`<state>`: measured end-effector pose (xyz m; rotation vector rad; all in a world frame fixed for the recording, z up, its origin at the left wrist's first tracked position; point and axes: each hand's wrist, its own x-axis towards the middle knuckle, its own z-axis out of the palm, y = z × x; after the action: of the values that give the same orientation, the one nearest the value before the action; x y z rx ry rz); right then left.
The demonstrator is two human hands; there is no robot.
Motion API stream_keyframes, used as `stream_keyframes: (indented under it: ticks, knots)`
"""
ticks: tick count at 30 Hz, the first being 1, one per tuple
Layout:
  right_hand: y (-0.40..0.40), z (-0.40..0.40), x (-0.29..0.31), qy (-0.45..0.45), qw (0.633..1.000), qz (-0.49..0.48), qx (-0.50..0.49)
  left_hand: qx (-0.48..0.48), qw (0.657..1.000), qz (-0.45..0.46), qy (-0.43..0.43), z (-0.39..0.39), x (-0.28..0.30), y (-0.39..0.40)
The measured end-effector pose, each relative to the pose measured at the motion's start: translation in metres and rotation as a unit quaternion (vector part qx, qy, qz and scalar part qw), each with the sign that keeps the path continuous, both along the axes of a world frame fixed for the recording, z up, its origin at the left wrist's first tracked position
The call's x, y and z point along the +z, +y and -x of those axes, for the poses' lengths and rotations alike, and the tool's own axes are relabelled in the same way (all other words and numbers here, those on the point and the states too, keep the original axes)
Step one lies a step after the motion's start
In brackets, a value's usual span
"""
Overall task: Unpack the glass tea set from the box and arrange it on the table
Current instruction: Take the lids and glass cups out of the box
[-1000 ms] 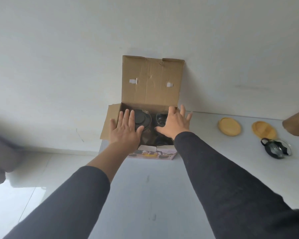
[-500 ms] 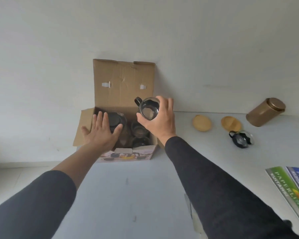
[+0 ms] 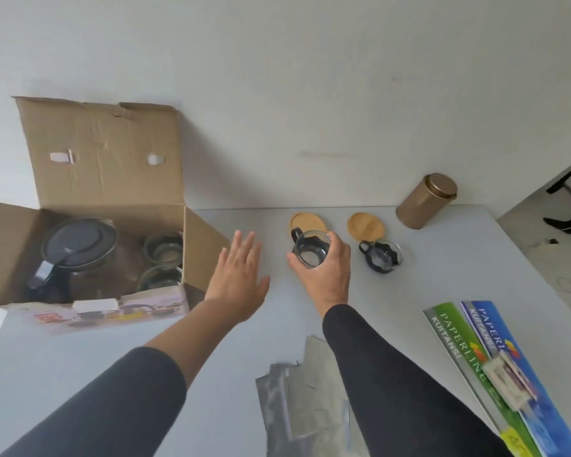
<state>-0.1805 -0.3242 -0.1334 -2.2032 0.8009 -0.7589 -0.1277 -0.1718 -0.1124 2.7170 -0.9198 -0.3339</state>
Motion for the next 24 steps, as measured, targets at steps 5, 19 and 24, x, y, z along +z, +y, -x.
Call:
stream_keyframes:
  ticks: [5, 19, 24]
  knots:
    - [-0.049, 0.011, -0.031, 0.04, 0.998, -0.034, 0.028, 0.042, 0.98, -0.128, 0.145, 0.01, -0.047, -0.046]
    - [-0.088, -0.005, -0.07, 0.078, 0.989, -0.046, 0.119, 0.081, 0.958, -0.216, 0.171, 0.005, -0.071, -0.077]
    - [-0.094, -0.005, -0.065, 0.097, 0.987, -0.006, 0.125, 0.072, 0.955, -0.203, 0.202, 0.003, -0.06, -0.076]
